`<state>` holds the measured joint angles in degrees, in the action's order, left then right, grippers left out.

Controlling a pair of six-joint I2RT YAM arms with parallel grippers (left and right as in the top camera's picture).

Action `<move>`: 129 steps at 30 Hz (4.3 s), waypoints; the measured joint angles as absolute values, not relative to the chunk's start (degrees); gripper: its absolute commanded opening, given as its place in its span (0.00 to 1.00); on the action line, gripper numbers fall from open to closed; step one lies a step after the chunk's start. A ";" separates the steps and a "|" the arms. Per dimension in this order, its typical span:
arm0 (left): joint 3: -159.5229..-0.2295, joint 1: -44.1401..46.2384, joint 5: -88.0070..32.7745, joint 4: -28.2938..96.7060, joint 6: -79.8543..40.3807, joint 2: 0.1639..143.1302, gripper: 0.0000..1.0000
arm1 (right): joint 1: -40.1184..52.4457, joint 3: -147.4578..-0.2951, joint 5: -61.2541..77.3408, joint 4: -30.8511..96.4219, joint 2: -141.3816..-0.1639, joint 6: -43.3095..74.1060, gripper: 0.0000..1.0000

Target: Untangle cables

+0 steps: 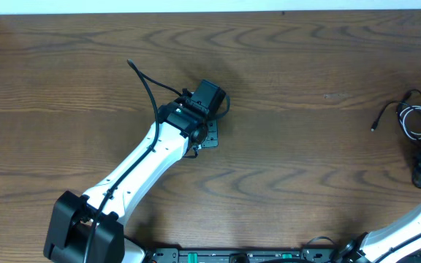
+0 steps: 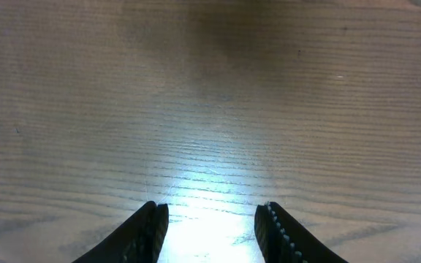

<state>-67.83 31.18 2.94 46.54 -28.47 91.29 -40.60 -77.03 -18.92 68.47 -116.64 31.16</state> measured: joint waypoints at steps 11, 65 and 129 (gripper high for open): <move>-67.83 31.18 2.94 46.70 -28.47 91.29 0.44 | -40.60 -73.30 -19.27 66.87 -116.64 31.44 0.49; -67.83 31.18 2.94 46.96 -28.47 91.29 0.44 | -41.01 -71.07 15.29 36.25 -87.64 16.91 0.99; -67.83 31.18 2.94 47.35 -28.47 91.29 0.44 | -41.01 -65.43 11.84 33.19 -97.76 18.44 0.06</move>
<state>-67.83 31.18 2.94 47.35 -28.47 91.29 -41.01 -65.43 11.84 33.19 -97.76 18.44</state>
